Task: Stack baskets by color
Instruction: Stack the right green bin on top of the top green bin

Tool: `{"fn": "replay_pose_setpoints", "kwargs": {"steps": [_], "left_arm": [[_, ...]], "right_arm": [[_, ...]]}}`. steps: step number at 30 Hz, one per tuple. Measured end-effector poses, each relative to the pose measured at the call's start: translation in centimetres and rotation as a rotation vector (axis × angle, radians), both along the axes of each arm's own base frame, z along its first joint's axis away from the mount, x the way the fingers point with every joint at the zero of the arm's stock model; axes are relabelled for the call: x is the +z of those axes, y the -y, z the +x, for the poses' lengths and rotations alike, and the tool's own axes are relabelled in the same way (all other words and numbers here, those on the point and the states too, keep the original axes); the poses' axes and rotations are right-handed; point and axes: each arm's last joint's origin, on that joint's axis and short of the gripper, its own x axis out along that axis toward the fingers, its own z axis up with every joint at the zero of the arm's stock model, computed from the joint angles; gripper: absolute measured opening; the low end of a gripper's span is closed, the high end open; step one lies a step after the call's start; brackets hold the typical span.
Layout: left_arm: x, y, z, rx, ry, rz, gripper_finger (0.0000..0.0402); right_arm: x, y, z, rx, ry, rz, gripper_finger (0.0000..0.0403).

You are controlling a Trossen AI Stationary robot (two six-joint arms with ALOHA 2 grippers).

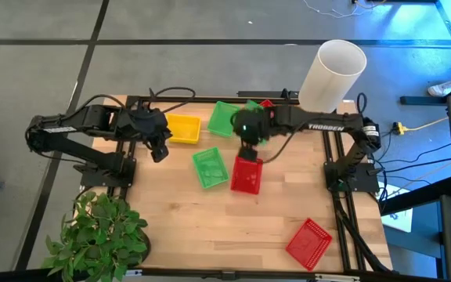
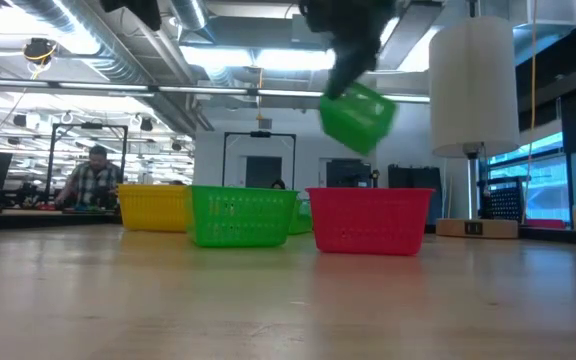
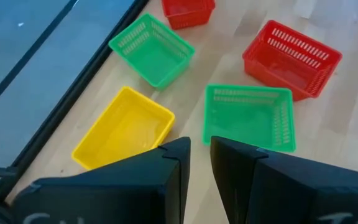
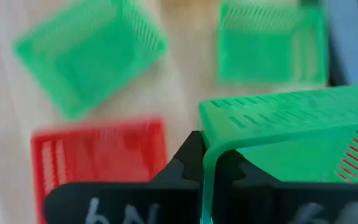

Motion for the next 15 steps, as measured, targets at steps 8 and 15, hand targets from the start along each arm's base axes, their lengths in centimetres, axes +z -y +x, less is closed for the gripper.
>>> {"fn": "replay_pose_setpoints", "kwargs": {"steps": [8,15], "left_arm": [[-0.8,0.0,1.5,0.0,-0.044,0.001,0.0055],[-1.2,0.0,2.3,-0.003,-0.063,-0.001,0.0055]], "right_arm": [[0.7,5.6,3.3,0.021,0.28,0.001,0.0],[-1.7,8.8,6.1,0.039,0.334,0.041,0.0]]}}
